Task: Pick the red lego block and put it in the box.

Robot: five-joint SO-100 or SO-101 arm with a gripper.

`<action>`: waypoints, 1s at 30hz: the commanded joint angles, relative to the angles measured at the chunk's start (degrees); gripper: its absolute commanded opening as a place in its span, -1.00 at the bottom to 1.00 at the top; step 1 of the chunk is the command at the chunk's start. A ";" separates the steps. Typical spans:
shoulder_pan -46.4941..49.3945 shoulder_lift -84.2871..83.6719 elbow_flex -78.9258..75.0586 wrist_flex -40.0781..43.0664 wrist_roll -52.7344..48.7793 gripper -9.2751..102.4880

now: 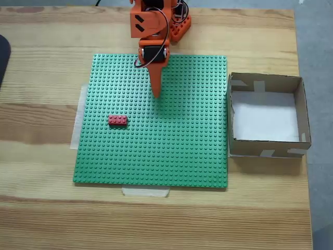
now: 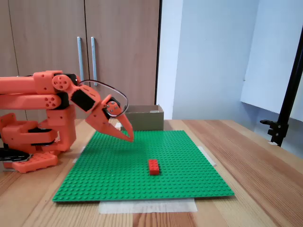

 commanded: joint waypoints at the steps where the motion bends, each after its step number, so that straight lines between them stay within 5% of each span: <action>1: -0.35 0.44 1.32 -0.79 -0.35 -0.85; 30: 1.67 -6.94 -6.50 -0.35 -1.32 -0.85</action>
